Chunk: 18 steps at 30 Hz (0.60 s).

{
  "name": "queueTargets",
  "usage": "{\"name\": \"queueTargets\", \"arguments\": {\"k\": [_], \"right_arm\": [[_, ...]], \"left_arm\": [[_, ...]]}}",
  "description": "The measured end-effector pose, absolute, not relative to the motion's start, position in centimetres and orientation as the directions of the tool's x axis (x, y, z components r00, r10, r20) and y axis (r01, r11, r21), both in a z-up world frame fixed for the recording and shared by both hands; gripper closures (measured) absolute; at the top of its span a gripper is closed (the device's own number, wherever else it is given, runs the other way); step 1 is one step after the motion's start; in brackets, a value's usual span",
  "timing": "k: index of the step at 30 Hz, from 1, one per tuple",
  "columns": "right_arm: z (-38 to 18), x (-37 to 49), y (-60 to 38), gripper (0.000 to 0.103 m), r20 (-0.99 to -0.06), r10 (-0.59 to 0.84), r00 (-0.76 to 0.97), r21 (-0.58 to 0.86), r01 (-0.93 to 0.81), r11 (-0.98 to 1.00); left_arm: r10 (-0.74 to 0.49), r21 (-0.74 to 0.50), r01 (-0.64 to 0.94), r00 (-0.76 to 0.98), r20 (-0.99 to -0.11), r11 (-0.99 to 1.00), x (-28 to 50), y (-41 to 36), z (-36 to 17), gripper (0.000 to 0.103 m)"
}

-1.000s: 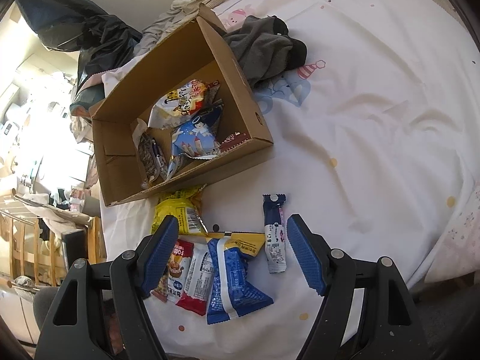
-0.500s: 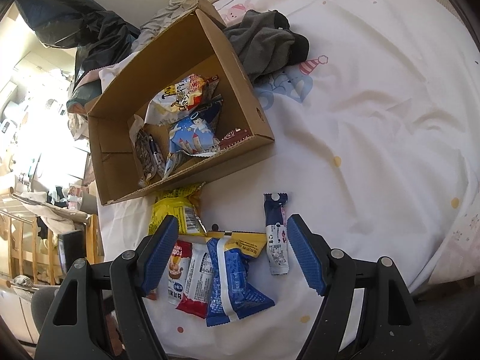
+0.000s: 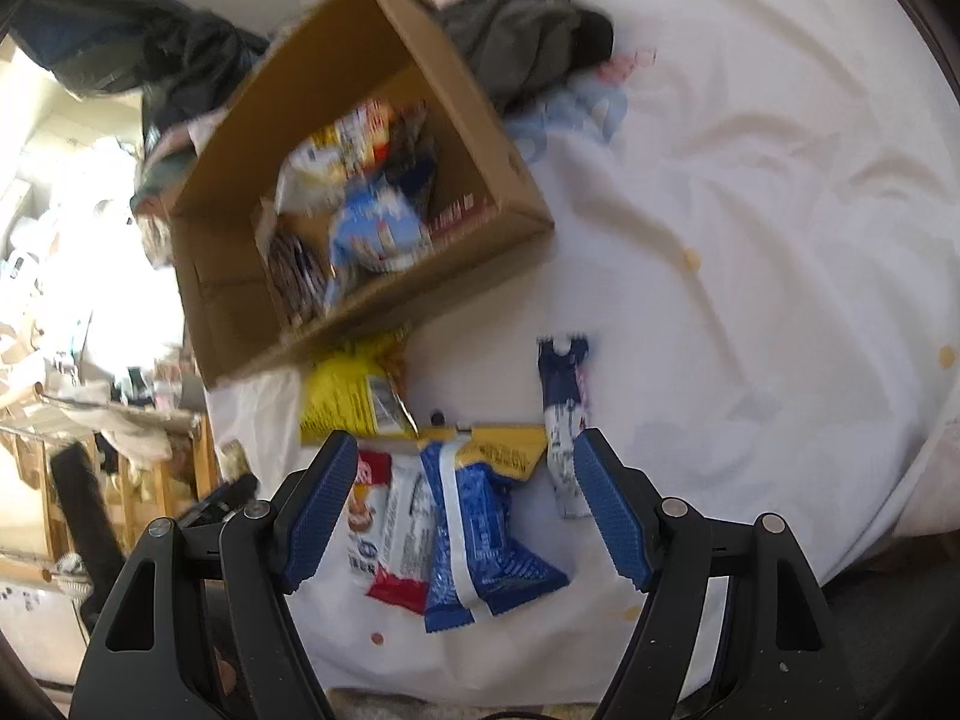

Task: Organize snacks
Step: 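Grasp the blue-white chip bag with the right gripper while the left holds the wafer bar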

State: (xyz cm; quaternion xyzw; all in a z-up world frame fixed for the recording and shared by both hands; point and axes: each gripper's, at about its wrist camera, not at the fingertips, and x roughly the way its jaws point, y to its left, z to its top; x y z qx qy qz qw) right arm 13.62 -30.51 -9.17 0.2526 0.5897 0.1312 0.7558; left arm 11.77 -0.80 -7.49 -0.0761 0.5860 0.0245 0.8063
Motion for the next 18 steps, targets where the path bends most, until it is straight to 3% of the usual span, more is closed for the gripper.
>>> {"name": "queueTargets", "arguments": {"k": [10,15,18], "right_arm": [[-13.1,14.4,-24.5,0.045,-0.924,0.38,0.055,0.38,0.001,0.925],[-14.2,14.4,-23.1,0.07,-0.952,0.305,0.015,0.305,-0.039,0.952],[-13.5,14.1,-23.3,0.076,-0.944,0.327,0.039,0.324,-0.061,0.944]], "left_arm": [[-0.117,-0.17,-0.151,0.308,-0.944,0.974,12.3,0.3,-7.1,0.081],[-0.121,-0.178,-0.163,0.31,-0.943,0.97,12.3,0.7,-7.1,0.081],[-0.12,-0.179,-0.172,0.307,-0.944,0.969,12.2,0.9,-7.2,0.081]]}}
